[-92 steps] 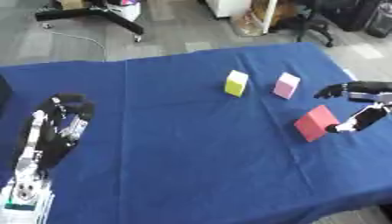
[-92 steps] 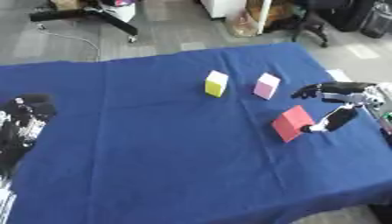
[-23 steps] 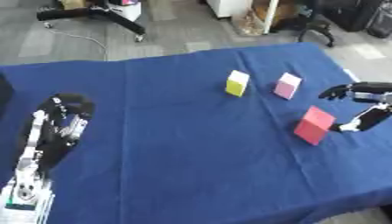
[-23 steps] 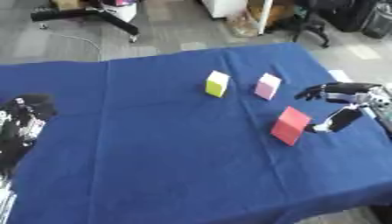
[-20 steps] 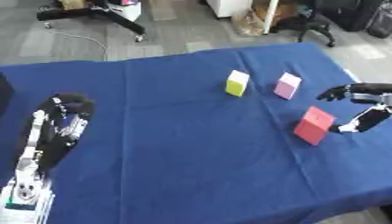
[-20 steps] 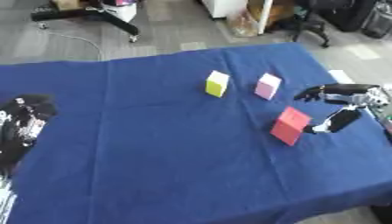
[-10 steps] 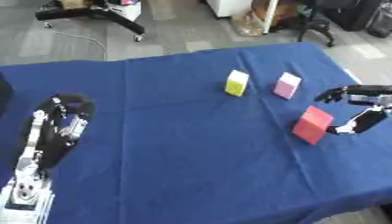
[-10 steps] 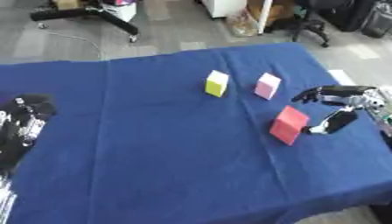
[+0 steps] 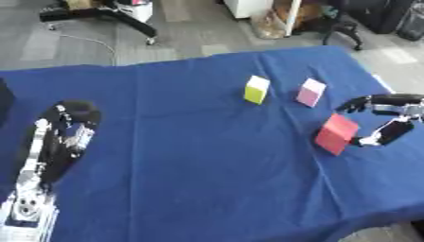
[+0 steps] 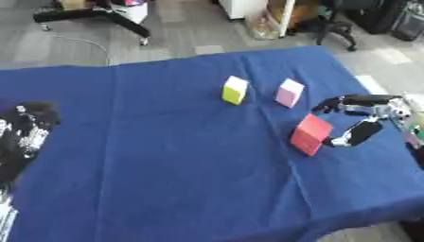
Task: Pick up the objects with one hand, pass them to the other hand, and then place them into the box on the other side of the table.
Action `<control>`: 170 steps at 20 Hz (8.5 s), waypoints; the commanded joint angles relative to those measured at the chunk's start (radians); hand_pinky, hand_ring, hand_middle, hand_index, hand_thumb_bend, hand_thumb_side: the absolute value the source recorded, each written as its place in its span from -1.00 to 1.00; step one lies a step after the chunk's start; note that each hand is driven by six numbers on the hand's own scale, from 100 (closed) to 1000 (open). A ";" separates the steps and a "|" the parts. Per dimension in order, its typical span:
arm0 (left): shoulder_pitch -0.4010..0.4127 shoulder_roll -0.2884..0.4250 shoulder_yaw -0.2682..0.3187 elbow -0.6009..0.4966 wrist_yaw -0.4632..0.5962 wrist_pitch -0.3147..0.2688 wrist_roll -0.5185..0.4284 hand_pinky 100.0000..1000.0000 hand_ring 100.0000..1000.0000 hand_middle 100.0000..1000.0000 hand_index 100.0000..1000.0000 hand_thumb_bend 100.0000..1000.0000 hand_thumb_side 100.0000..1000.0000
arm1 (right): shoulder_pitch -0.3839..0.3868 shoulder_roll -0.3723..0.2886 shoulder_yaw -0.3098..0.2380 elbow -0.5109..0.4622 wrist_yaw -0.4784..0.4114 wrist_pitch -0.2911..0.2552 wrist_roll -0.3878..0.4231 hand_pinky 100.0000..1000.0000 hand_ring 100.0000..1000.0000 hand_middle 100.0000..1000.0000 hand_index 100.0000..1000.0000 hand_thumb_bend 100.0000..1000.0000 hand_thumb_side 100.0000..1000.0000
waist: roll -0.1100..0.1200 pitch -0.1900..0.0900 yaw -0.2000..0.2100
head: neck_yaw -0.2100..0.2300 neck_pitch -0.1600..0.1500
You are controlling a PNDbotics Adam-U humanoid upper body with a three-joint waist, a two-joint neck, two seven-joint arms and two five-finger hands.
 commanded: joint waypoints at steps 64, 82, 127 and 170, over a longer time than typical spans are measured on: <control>-0.009 0.018 0.004 -0.015 -0.004 -0.006 -0.009 0.71 0.11 0.28 0.24 -0.01 0.19 | -0.007 -0.031 -0.011 -0.145 -0.152 -0.170 0.184 0.64 0.60 0.54 -0.32 -0.85 -1.00 | -0.013 0.013 0.002 | 0.000 -0.002; -0.021 0.017 0.001 -0.018 -0.033 -0.006 -0.012 0.70 0.12 0.29 0.24 -0.02 0.18 | -0.003 0.053 -0.077 -0.398 -0.399 -0.047 0.181 0.59 0.55 0.50 -0.42 -1.00 -1.00 | -0.003 0.008 -0.006 | 0.086 -0.002; -0.390 0.090 -0.166 -0.186 -0.588 -0.206 -0.442 0.72 0.41 0.43 0.65 0.37 -0.10 | 0.043 0.599 -0.167 -0.590 -0.474 0.175 0.301 0.53 0.50 0.45 -0.46 -1.00 -1.00 | 0.064 -0.019 0.020 | 0.159 -0.002; -0.191 0.005 -0.185 0.050 -1.057 -0.130 -0.144 0.76 0.43 0.48 0.70 0.27 -0.09 | 0.018 0.678 -0.162 -0.692 -0.520 0.210 0.290 0.53 0.50 0.46 -0.46 -1.00 -1.00 | 0.047 -0.012 0.000 | 0.139 -0.002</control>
